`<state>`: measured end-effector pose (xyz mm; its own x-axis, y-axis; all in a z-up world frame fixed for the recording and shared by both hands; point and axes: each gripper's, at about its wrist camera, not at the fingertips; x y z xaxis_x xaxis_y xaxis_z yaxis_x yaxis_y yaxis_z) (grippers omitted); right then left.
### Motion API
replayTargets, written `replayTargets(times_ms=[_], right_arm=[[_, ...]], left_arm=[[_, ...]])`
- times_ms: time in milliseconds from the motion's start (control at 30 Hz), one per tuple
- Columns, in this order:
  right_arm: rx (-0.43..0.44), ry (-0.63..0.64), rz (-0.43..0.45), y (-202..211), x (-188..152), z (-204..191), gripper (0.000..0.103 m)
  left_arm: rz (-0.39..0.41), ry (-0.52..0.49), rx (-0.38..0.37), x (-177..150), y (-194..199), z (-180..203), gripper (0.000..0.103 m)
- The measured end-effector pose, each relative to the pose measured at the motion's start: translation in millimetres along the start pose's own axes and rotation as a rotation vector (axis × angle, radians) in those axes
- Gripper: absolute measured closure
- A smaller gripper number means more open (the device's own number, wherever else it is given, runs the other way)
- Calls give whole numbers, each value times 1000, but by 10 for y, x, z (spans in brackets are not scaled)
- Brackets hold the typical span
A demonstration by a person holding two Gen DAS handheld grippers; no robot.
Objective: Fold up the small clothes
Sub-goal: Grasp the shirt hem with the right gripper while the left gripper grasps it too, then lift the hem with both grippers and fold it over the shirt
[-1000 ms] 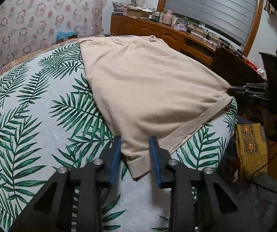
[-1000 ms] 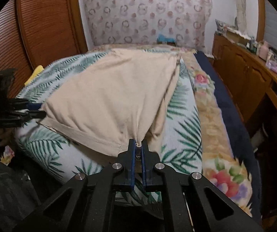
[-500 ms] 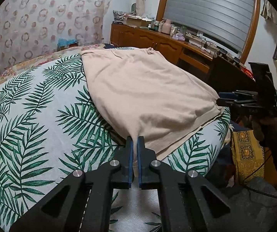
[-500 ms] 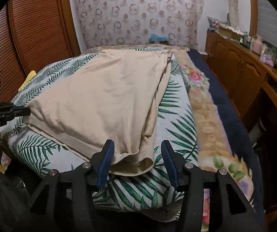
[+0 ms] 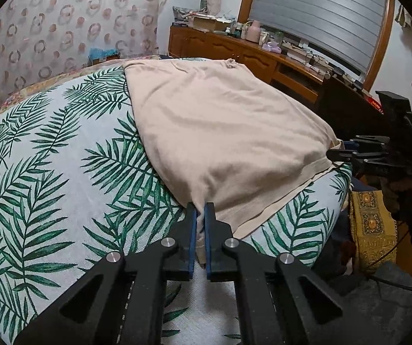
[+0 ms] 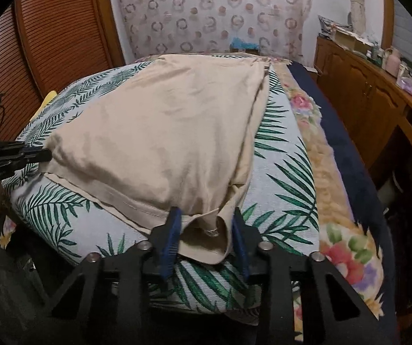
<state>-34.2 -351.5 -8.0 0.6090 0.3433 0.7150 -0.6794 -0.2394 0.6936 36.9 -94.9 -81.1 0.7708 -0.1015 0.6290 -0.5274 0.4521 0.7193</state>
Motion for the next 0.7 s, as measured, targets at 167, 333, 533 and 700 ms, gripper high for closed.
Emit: replayTargets(times_ms=[167,333,533,700], right_arm=[[25,9,10,30,-8,21,94],[38,-20,112,224,56,71,95],[21,-8,251,478,353,186,95],[3,-15,292,408,575,358,95]], left_arm=[[-4,5,-20,-9,-6,-13,98],[85,14,-75,201,248,27,100],[182,-8,-37,737,350,12,100],[210,9,-24,1171,199,-137,100]])
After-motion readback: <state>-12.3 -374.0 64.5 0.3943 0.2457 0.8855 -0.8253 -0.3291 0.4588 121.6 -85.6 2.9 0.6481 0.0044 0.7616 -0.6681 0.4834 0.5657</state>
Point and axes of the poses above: each gripper's, at about its wrist camera, not at the fingertips, and y roughly against the way its jaws point, z to its right, x to its top, and after that the axes turned 11 degrees about y, right-handed
